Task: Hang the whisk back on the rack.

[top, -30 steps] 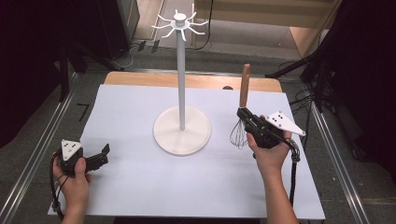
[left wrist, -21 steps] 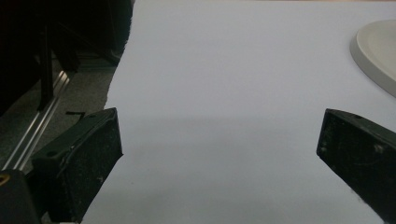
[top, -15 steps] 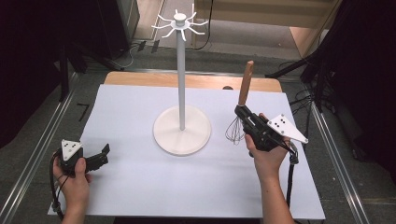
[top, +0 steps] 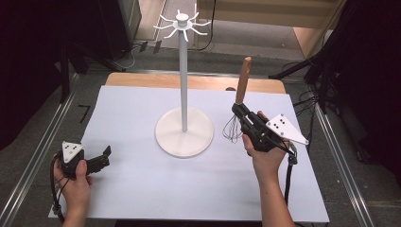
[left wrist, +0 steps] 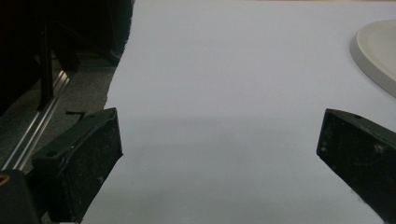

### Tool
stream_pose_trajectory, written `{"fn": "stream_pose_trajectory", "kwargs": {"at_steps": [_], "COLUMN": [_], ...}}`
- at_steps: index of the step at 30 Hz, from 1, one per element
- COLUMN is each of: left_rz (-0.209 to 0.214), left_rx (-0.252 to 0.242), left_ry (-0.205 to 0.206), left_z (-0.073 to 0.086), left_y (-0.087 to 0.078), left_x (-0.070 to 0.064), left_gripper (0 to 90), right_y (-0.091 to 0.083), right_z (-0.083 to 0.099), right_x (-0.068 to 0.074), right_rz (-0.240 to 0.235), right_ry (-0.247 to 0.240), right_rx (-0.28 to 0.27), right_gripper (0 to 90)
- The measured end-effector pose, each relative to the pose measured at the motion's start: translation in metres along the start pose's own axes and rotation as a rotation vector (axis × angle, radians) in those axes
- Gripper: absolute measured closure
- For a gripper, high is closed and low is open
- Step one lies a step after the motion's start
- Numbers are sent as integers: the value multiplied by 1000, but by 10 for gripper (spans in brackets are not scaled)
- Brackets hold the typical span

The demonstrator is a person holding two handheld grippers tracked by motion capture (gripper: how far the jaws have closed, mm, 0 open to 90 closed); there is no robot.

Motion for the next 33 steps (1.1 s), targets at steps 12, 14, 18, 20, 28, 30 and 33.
{"fn": "stream_pose_trajectory", "kwargs": {"at_steps": [12, 14, 18, 20, 28, 30, 33], "left_rz": [1, 1, 1, 1, 1, 1, 1], "left_rx": [0, 1, 1, 0, -1, -1, -1], "left_ry": [-1, -1, -1, -2, -1, -1, -2], "left_z": [0, 0, 0, 0, 0, 0, 0], "left_y": [0, 0, 0, 0, 0, 0, 0], "left_x": [0, 0, 0, 0, 0, 0, 0], "left_gripper": [7, 7, 7, 7, 7, 7, 6], "right_y": [16, 19, 25, 27, 35, 37, 40], "right_z": [-14, -17, -21, -22, -28, -29, -31], "right_x": [19, 22, 28, 29, 36, 38, 40], "right_rz": [-48, -55, -70, -74, -94, -99, -111], "right_ry": [-17, -20, -23, -29, -28, -29, -32], "right_rx": [-18, -19, -20, -20, -20, -18, -19], "right_gripper": [830, 830, 830, 830, 830, 830, 830]}}
Point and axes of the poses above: each handheld gripper's, and its own axes: y roughly forward along the jaws, z roughly out of its underside, x roughly to its left, the point moved 10 cm from there along y, roughly forward along the jaws, and after that the axes turned 3 degrees about y, right-handed, at the moved point
